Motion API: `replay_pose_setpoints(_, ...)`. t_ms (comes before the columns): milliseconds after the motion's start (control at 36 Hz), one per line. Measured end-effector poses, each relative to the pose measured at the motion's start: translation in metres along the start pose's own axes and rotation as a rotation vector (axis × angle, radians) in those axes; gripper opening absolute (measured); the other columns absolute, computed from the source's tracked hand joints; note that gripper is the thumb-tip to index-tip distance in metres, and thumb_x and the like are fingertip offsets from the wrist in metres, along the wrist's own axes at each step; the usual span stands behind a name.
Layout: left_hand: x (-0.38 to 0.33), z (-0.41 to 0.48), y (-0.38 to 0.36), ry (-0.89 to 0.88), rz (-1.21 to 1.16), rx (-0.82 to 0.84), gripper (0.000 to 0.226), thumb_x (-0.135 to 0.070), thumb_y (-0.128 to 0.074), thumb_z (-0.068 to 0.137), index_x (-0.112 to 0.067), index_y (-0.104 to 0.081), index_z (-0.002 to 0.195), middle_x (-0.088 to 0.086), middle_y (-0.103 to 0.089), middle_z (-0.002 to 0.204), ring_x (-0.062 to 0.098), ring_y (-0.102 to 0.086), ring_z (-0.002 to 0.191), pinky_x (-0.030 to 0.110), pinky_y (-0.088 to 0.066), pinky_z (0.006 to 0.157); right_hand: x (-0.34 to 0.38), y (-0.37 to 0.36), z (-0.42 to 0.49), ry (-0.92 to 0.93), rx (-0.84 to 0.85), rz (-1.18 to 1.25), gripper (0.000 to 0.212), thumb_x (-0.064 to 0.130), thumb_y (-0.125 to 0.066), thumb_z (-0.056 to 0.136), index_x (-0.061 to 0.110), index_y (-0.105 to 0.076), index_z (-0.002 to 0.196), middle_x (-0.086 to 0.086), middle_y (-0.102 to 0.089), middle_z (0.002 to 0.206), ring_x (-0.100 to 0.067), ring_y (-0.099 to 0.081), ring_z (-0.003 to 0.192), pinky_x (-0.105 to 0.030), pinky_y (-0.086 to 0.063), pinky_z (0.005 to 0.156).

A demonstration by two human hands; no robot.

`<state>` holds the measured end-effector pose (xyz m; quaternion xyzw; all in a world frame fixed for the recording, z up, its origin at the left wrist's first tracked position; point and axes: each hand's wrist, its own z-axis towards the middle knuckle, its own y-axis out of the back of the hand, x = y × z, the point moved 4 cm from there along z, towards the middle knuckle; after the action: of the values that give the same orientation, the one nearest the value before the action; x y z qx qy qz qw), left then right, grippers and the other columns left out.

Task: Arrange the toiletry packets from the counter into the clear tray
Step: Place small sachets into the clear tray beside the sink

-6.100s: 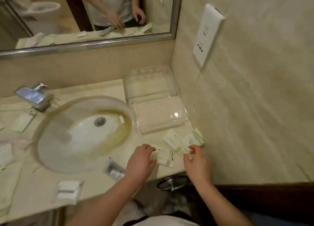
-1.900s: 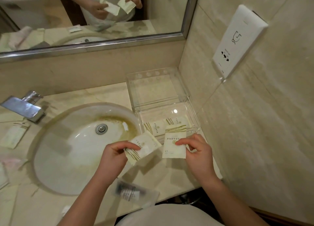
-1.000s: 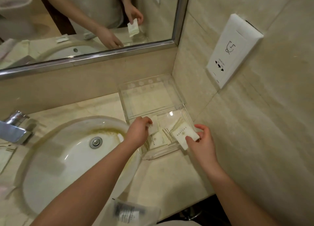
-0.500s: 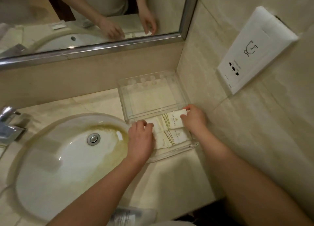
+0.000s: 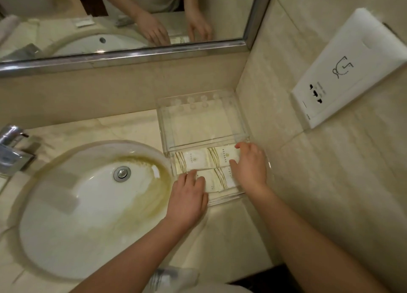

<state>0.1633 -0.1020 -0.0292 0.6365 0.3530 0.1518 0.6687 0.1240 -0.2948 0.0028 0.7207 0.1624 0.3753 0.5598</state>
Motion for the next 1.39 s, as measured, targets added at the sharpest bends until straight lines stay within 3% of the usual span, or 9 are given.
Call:
replay_pose_setpoints(139, -0.002, 0.004, 0.004, 0.039, 0.006, -0.022, 0.042, -0.031, -0.061, 0.08, -0.012, -0.057, 0.117, 0.019, -0.049, 0.136, 0.037, -0.044, 0.124, 0.047, -0.043, 0.097, -0.007, -0.027, -0.018, 0.163, 0.152, -0.061, 0.058, 0.032, -0.063, 0.089, 0.025, -0.043, 0.144, -0.011, -0.035, 0.153, -0.03, -0.029, 0.14, -0.041, -0.032, 0.113)
replay_pose_setpoints(278, -0.003, 0.006, 0.007, 0.09, 0.008, -0.045, 0.04, -0.029, -0.065, 0.077, -0.01, -0.059, 0.112, 0.022, -0.05, 0.132, 0.041, -0.044, 0.124, 0.05, -0.043, 0.096, -0.011, -0.04, -0.027, 0.189, 0.259, -0.097, 0.063, 0.036, -0.058, 0.093, 0.032, -0.031, 0.15, -0.009, -0.022, 0.16, -0.028, -0.015, 0.147, -0.044, -0.03, 0.115)
replay_pose_setpoints(361, -0.003, 0.006, 0.009, 0.108, 0.01, -0.056, 0.041, -0.03, -0.066, 0.076, -0.011, -0.059, 0.111, 0.02, -0.052, 0.13, 0.039, -0.046, 0.119, 0.048, -0.044, 0.091, -0.01, -0.04, -0.025, 0.176, 0.258, -0.081, 0.063, 0.035, -0.059, 0.093, 0.031, -0.032, 0.15, -0.009, -0.021, 0.161, -0.029, -0.015, 0.147, -0.045, -0.031, 0.114)
replay_pose_setpoints(444, -0.002, 0.01, 0.004, 0.105, 0.037, -0.02, 0.053, -0.038, -0.058, 0.082, -0.011, -0.054, 0.128, 0.021, -0.048, 0.139, 0.038, -0.043, 0.128, 0.049, -0.042, 0.097, -0.009, -0.039, -0.025, 0.173, 0.258, -0.094, 0.063, 0.034, -0.059, 0.093, 0.031, -0.032, 0.15, -0.008, -0.019, 0.161, -0.029, -0.014, 0.147, -0.046, -0.034, 0.113)
replay_pose_setpoints(500, 0.0, 0.013, -0.001, 0.096, 0.066, 0.074, 0.068, -0.05, -0.038, 0.089, -0.011, -0.039, 0.145, 0.019, -0.035, 0.153, 0.038, -0.031, 0.141, 0.049, -0.032, 0.109, -0.009, -0.039, -0.026, 0.177, 0.254, -0.111, 0.064, 0.035, -0.059, 0.093, 0.032, -0.032, 0.151, -0.008, -0.018, 0.162, -0.029, -0.014, 0.147, -0.046, -0.035, 0.112)
replay_pose_setpoints(583, 0.001, 0.016, -0.008, 0.04, 0.092, 0.192, 0.078, -0.058, -0.012, 0.09, -0.013, -0.02, 0.154, 0.014, -0.013, 0.163, 0.035, -0.01, 0.149, 0.049, -0.018, 0.117, -0.011, -0.038, -0.027, 0.175, 0.249, -0.142, 0.064, 0.037, -0.059, 0.094, 0.032, -0.03, 0.151, -0.007, -0.017, 0.162, -0.03, -0.015, 0.147, -0.045, -0.034, 0.113)
replay_pose_setpoints(694, 0.0, 0.019, -0.011, 0.004, 0.103, 0.242, 0.072, -0.057, -0.021, 0.097, -0.015, -0.011, 0.155, 0.01, -0.001, 0.164, 0.034, 0.001, 0.15, 0.05, -0.012, 0.12, -0.015, -0.035, -0.028, 0.145, 0.241, -0.159, 0.064, 0.039, -0.059, 0.093, 0.032, -0.031, 0.15, -0.008, -0.018, 0.162, -0.031, -0.017, 0.146, -0.045, -0.034, 0.113)
replay_pose_setpoints(889, -0.006, 0.016, -0.008, -0.067, 0.096, 0.253, 0.071, -0.057, -0.016, 0.098, -0.017, -0.006, 0.156, 0.007, 0.005, 0.165, 0.031, 0.011, 0.15, 0.052, -0.003, 0.12, -0.013, -0.033, -0.03, 0.126, 0.219, -0.181, 0.061, 0.039, -0.058, 0.094, 0.033, -0.033, 0.15, -0.006, -0.02, 0.161, -0.028, -0.018, 0.145, -0.041, -0.032, 0.111)
replay_pose_setpoints(1389, 0.001, 0.006, -0.009, -0.096, 0.115, 0.283, 0.071, -0.059, -0.016, 0.097, -0.017, -0.013, 0.155, 0.007, -0.004, 0.165, 0.035, 0.006, 0.15, 0.053, -0.003, 0.12, -0.006, -0.034, -0.035, 0.146, 0.241, -0.23, 0.06, 0.039, -0.052, 0.096, 0.031, -0.03, 0.151, -0.012, -0.019, 0.162, -0.034, -0.019, 0.145, -0.046, -0.034, 0.112)
